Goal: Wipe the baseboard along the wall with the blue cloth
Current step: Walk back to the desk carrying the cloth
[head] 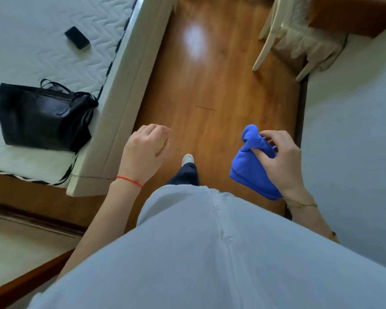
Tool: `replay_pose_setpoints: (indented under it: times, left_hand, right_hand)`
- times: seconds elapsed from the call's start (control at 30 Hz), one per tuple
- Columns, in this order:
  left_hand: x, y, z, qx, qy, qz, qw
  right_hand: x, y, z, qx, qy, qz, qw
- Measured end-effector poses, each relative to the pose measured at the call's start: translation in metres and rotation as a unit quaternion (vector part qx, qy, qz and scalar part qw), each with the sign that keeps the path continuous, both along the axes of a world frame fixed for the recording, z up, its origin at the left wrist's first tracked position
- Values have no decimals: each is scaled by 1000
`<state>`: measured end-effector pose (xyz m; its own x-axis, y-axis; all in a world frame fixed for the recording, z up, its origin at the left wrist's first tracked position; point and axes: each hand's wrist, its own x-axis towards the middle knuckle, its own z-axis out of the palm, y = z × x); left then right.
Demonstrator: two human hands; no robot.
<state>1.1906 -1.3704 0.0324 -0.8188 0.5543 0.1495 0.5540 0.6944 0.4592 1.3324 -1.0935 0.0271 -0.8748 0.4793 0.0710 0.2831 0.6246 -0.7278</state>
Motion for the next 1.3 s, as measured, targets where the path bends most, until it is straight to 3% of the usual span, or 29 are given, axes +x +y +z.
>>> replay_pose_setpoints:
  times: [0.27,0.67,1.3]
  left_hand:
    - [-176,51,13,-11,-5,-105,994]
    - [-367,156,-5,-40,-27,-193,980]
    - [-664,450,19,-9,16,-373,928]
  right_hand:
    - [-139,18,10,2,18,-94,995]
    - [-305,87,5,-2,0,-160,987]
    - [-521,285,10,24,-8,-361,932]
